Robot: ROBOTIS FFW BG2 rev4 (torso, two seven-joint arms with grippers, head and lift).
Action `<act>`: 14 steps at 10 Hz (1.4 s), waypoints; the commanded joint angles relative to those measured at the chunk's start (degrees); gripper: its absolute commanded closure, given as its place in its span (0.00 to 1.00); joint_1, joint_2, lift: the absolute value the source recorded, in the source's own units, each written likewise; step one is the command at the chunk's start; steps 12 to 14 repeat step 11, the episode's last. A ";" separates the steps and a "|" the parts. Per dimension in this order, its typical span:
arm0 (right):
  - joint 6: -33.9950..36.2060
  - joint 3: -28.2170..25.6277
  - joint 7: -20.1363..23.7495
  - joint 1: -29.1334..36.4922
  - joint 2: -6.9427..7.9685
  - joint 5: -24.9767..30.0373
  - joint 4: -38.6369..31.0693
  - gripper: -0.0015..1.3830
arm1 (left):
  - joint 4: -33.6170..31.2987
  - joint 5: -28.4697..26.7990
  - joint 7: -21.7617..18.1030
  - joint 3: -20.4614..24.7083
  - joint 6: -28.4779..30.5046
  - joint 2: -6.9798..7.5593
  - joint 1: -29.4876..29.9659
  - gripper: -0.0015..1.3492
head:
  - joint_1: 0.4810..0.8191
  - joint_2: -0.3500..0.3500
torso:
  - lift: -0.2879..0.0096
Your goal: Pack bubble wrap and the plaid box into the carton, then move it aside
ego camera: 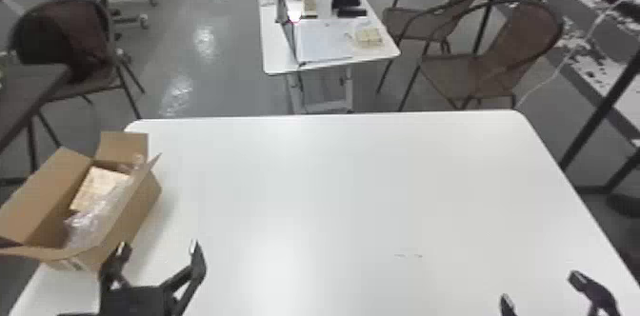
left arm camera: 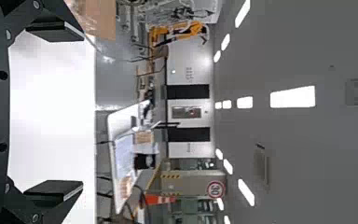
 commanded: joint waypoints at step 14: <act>-4.04 -0.25 -1.91 1.97 0.05 -1.59 3.24 0.07 | 1.36 0.88 -4.62 -0.34 3.72 0.58 0.77 0.15 | 0.63 0.56 | 0.88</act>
